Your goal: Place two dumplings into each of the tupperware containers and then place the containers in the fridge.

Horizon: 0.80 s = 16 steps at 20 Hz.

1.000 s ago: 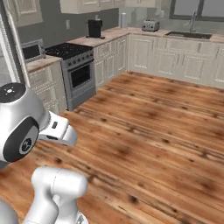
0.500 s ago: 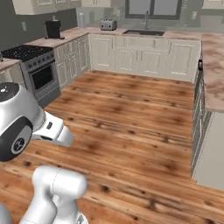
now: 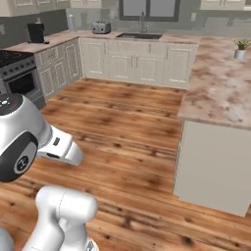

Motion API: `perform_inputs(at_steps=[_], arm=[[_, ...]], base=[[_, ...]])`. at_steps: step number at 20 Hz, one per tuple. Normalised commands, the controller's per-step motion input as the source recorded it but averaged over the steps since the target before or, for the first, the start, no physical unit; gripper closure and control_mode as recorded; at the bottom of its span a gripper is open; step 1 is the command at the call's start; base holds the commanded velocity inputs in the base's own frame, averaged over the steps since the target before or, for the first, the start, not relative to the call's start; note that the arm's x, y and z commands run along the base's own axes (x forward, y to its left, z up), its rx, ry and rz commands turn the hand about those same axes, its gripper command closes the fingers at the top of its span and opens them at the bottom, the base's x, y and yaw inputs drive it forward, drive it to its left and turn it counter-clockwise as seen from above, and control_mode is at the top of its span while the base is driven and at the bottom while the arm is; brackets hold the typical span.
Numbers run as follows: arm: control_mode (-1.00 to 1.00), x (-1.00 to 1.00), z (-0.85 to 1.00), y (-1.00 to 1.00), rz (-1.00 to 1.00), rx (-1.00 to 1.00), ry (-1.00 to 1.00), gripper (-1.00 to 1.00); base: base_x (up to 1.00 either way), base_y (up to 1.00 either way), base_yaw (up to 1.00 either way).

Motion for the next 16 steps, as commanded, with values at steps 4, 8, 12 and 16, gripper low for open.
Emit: perform_inputs(at_steps=[4,8,12,16], arm=[[1.0,0.0,0.0,0.0,0.0,0.0,0.0,-1.0],[1.0,0.0,0.0,0.0,0.0,0.0,0.0,-1.0],[1.0,0.0,0.0,0.0,0.0,0.0,0.0,-1.0],[1.0,0.0,0.0,0.0,0.0,0.0,0.0,-1.0]], base=[[0.46,-1.0,0.0],[0.37,-1.0,0.0],[0.14,-1.0,0.0],[0.1,-1.0,0.0]])
